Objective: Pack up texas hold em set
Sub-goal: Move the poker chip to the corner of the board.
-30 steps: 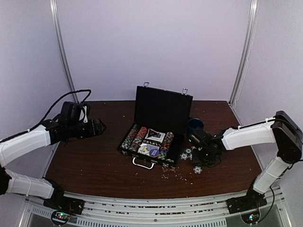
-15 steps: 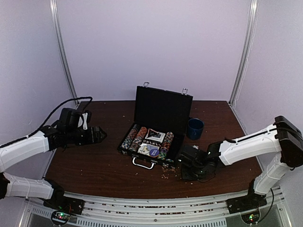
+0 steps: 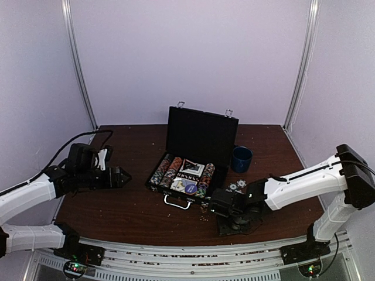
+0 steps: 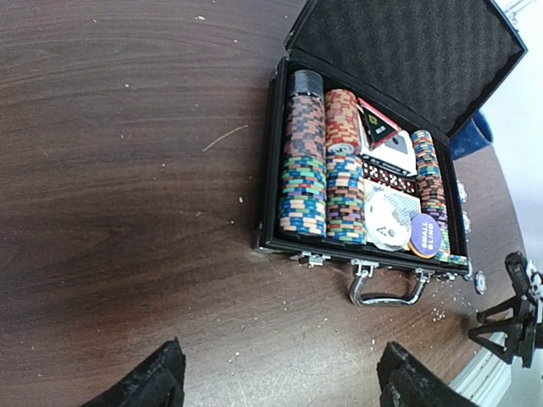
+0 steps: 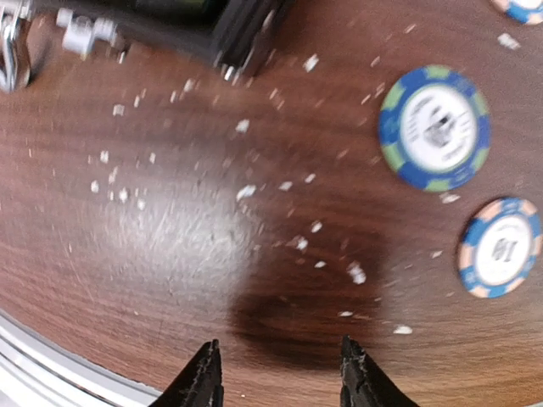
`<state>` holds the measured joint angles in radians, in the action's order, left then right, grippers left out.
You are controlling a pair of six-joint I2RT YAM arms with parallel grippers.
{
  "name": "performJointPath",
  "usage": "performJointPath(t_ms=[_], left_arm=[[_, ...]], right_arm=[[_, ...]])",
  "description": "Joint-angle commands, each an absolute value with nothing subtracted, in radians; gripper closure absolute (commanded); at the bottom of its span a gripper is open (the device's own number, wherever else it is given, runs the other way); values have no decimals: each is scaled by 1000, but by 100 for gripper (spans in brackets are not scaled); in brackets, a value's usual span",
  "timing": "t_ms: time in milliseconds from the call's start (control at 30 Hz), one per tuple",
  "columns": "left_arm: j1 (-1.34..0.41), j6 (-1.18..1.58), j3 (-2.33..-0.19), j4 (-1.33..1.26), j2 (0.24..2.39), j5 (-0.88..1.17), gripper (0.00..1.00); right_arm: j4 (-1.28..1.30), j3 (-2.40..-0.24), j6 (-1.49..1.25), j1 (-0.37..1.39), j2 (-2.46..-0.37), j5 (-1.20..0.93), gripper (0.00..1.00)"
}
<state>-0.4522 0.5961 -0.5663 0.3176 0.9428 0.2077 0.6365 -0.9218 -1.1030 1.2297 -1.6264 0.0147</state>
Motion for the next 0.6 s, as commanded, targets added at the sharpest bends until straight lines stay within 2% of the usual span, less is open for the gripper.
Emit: performJointPath(t_ms=[0, 233, 400, 567], left_arm=[[-446, 575, -570, 289, 946, 240, 19], [-483, 748, -609, 209, 1027, 231, 22], [-636, 879, -651, 133, 1122, 132, 23], [-715, 955, -702, 128, 1193, 76, 23]], right_arm=[[738, -985, -1060, 1177, -1632, 56, 54], [733, -992, -918, 1030, -1595, 70, 55], [699, -963, -784, 902, -1574, 67, 56], [641, -913, -676, 830, -1570, 26, 57]])
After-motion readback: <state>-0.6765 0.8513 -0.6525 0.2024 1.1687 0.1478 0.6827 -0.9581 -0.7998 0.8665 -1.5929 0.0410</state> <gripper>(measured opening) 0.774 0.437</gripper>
